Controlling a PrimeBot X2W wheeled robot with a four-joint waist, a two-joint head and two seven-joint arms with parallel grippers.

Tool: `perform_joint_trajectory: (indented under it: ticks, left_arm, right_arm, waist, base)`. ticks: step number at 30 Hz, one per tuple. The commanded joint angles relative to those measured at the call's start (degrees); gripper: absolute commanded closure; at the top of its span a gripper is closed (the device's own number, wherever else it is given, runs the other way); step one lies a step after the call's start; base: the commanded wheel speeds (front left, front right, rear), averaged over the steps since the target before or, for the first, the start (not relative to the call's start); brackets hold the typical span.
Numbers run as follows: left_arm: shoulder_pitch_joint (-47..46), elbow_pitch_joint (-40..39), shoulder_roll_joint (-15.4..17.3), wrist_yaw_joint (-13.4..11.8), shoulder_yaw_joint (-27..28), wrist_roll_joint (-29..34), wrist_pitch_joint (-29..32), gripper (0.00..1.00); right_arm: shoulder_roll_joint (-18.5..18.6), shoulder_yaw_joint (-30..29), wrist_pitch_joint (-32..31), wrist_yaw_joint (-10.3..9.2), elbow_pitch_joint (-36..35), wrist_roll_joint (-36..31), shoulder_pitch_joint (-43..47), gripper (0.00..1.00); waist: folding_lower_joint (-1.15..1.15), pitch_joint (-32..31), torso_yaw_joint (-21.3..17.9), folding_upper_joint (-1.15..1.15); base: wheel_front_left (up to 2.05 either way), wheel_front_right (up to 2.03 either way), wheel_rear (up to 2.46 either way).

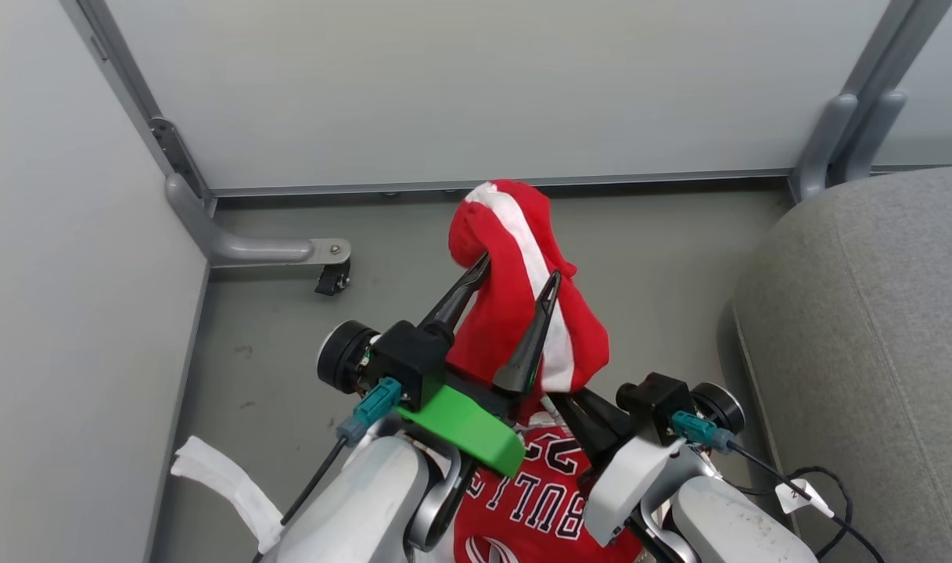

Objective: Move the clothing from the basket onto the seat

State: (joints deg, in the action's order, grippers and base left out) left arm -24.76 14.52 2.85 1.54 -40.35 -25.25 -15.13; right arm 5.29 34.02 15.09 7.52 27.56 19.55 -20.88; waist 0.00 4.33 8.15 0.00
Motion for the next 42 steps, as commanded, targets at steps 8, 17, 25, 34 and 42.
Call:
perform_joint_trajectory:
  ticks: [8, 17, 25, 34, 42]
  left_arm:
    - [2.97, 2.09, 0.11, 1.44, 4.52, 4.08, -0.03, 0.0]
    - [5.21, 3.24, 0.14, 3.44, 9.23, 7.52, -0.04, 0.0]
    - [6.92, 3.51, 0.17, 5.22, 11.51, 10.51, -0.04, 0.0]
    - [6.81, 2.91, 0.24, 5.95, 10.76, 12.53, -0.03, 0.0]
    - [2.34, 1.47, 2.95, 5.99, 5.79, 12.31, -0.03, 0.0]
  right_arm:
    - [0.28, -1.38, 0.12, -0.06, -6.62, -1.9, 2.18, 1.0]
    - [0.01, -4.45, 0.1, -0.07, -12.05, -2.55, 4.34, 1.0]
    - [-1.04, -8.32, 0.1, -0.06, -15.61, -3.11, 5.18, 1.0]
    - [-1.66, -14.35, 0.1, -0.06, -18.43, -4.71, 0.5, 1.0]
    - [4.38, -21.77, 0.09, -0.07, -22.8, -8.76, -13.45, 1.0]
  waist:
    - [0.0, 0.05, -10.41, 0.0]
    - [0.0, 1.54, -23.7, 0.0]
    - [0.0, 3.72, -33.69, 0.0]
    - [0.0, 8.05, -38.62, 0.0]
    - [0.0, 16.81, -38.12, 0.0]
  base:
    - [0.0, 0.0, 0.0]
    - [0.0, 0.0, 0.0]
    - [0.0, 0.0, 0.0]
    - [0.0, 0.0, 0.0]
    - [0.0, 0.0, 0.0]
